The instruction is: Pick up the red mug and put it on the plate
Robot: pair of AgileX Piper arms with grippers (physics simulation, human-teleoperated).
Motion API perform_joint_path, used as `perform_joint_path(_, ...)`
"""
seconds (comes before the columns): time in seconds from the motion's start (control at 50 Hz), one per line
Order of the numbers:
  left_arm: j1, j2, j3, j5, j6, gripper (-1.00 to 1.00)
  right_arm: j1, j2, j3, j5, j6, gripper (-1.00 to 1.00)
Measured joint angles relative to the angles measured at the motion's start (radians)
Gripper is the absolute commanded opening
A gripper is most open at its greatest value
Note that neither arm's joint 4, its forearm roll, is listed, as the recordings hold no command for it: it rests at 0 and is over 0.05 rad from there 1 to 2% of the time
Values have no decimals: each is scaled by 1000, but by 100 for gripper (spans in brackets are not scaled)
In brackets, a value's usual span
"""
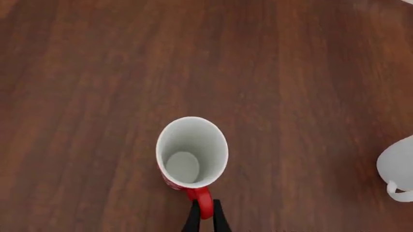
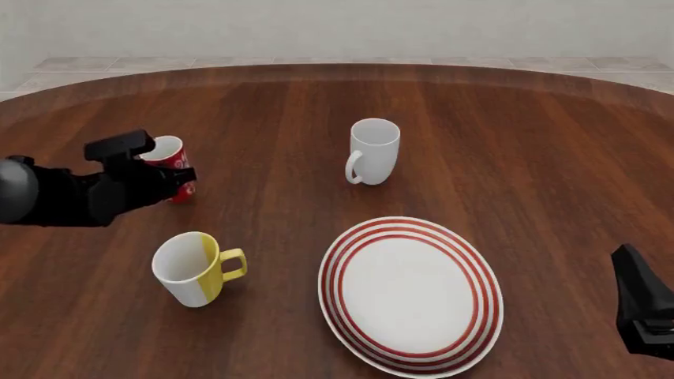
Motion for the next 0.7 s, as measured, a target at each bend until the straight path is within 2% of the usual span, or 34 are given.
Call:
perform_joint_path(0.2, -12, -51, 12, -9, 16, -100, 0, -5, 0, 5, -1, 100)
perform_joint_path(0.38, -47, -162, -15, 40, 59, -100, -1, -8, 0, 7, -1, 100)
perform_joint_path(0.7, -211, -379, -73, 166, 157, -100, 0, -6, 0, 4, -2, 100)
